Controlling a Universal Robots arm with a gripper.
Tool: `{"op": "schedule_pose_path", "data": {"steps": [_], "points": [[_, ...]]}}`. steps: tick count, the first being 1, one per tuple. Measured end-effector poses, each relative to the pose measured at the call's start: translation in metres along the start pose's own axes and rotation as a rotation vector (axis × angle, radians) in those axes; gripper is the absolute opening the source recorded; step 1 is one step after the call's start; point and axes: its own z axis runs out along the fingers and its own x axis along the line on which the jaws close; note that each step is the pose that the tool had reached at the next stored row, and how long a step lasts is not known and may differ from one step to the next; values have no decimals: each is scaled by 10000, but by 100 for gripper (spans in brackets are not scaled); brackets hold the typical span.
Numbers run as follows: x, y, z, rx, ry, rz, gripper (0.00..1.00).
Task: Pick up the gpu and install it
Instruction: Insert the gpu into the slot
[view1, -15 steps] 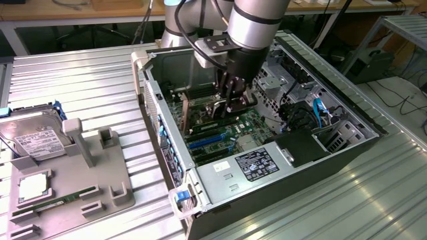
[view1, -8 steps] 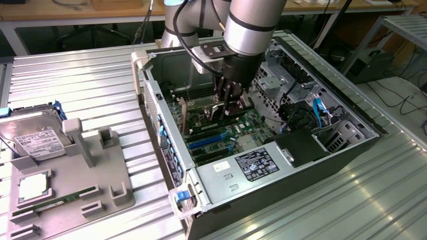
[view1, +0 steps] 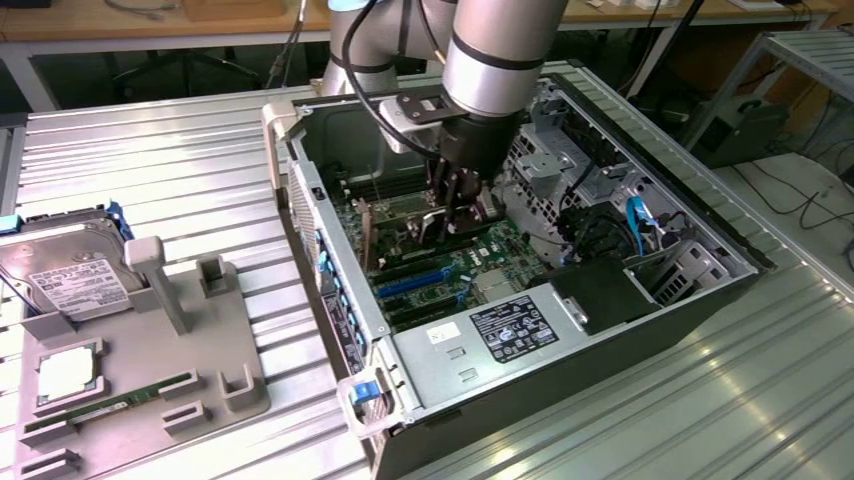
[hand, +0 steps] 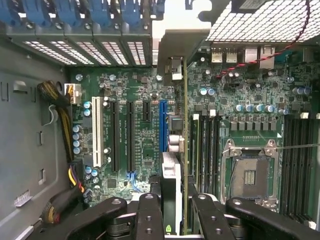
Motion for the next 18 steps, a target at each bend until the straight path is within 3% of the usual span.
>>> {"op": "schedule_pose_path", "data": {"steps": [8, 14, 18], "points": [[31, 4, 17, 4, 0, 258, 28], [37, 74, 69, 5, -1, 257, 28], [107, 75, 93, 4, 3, 258, 28]]}}
